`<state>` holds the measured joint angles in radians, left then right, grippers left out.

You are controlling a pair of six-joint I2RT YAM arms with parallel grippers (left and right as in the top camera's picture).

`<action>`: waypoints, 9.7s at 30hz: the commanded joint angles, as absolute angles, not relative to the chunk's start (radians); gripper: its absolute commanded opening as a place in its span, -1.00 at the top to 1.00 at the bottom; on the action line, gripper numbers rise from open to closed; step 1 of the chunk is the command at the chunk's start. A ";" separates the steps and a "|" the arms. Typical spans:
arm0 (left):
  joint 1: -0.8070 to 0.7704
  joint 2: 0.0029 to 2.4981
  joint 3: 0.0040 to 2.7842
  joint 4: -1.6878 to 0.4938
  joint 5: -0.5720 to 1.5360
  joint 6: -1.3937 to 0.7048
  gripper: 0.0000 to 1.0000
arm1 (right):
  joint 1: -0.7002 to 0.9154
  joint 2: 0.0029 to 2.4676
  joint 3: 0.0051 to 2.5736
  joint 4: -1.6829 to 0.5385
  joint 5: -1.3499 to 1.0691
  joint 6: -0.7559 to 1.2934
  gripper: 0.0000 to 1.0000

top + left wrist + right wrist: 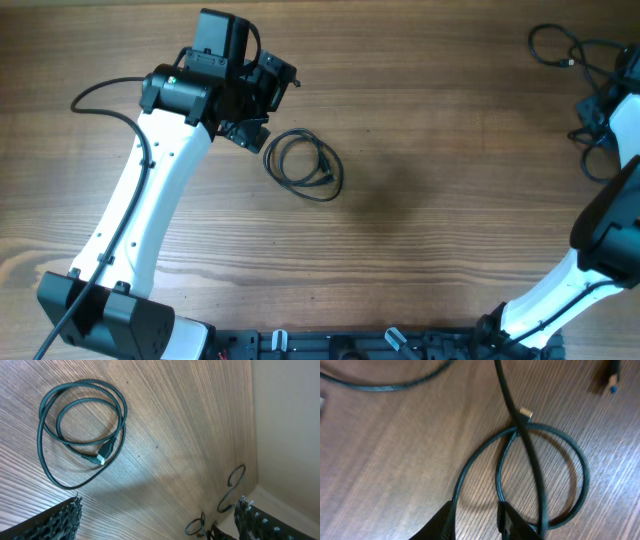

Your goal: Untangle cables

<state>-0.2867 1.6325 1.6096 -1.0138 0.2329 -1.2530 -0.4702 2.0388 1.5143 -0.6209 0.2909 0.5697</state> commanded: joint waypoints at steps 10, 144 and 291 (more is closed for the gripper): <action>-0.284 1.638 1.623 -1.014 0.207 -1.234 -1.00 | -0.398 2.218 1.510 -0.559 -0.115 0.602 0.40; -0.207 1.665 1.551 -0.962 0.241 -0.540 -1.00 | 0.627 1.232 1.576 -0.826 -0.366 0.533 0.91; -0.050 1.670 1.550 -1.083 -0.009 -0.689 -1.00 | -0.711 1.566 1.143 -0.684 0.158 0.579 -0.22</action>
